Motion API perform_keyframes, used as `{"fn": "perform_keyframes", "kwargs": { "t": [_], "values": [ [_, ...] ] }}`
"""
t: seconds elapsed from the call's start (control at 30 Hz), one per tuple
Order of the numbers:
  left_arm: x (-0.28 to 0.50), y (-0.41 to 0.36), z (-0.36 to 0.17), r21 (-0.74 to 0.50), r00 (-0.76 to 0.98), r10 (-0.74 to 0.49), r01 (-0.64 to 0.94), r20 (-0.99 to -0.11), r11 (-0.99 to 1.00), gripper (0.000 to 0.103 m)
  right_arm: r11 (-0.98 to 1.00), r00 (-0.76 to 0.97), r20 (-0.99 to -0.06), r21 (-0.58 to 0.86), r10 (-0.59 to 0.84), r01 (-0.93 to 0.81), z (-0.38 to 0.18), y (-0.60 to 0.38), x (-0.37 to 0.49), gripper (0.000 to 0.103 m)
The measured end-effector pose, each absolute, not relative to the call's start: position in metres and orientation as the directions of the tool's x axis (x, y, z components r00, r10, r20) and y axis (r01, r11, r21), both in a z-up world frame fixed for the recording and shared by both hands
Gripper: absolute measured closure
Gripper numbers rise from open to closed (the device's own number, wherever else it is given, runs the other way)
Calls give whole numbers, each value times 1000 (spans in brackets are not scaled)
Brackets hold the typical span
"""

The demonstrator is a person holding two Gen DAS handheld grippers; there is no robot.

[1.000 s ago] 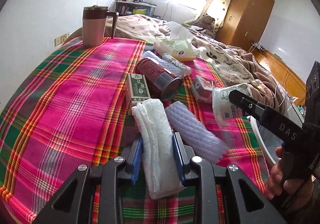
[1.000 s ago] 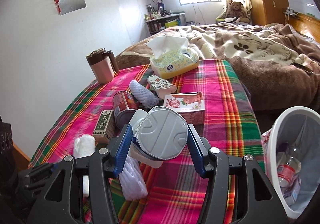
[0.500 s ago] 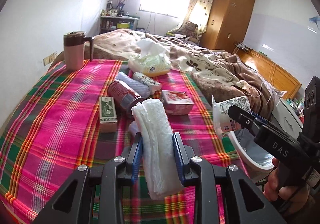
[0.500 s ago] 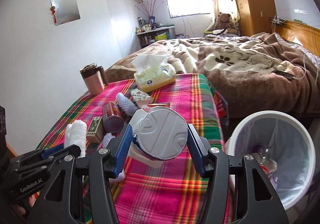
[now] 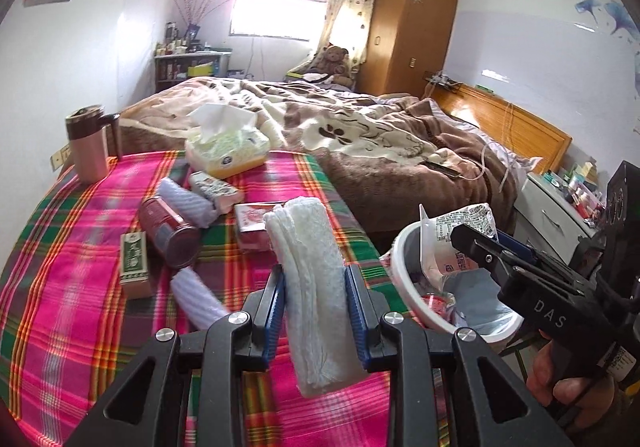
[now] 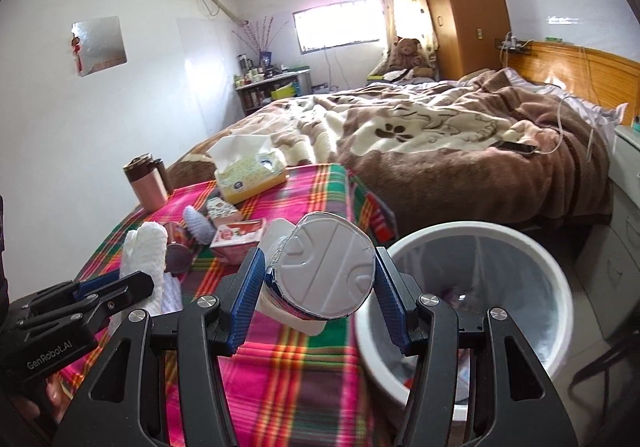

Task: Collect trash
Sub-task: 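Carry the white container and white cloth over the trash bin, then open both tools to drop the container and cloth into the bin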

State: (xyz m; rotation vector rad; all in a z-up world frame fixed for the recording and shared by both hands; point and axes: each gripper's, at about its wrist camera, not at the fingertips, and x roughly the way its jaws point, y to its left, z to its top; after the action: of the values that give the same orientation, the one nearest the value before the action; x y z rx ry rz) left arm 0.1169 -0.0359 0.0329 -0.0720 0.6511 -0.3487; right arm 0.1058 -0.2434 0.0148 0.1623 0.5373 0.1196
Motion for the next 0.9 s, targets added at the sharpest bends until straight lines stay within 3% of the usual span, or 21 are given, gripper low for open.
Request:
{"fn": "perform_keyframes", "kwargs": {
  "t": [0.5, 0.9],
  "values": [
    [123, -124, 38, -143, 686, -441, 447, -579, 883, 73, 983, 864, -504, 162, 6, 87, 11, -306, 94, 47],
    [141, -190, 16, -144, 600, -500, 541, -624, 828, 73, 975, 818, -571, 137, -67, 176, -7, -346, 100, 47]
  ]
}}
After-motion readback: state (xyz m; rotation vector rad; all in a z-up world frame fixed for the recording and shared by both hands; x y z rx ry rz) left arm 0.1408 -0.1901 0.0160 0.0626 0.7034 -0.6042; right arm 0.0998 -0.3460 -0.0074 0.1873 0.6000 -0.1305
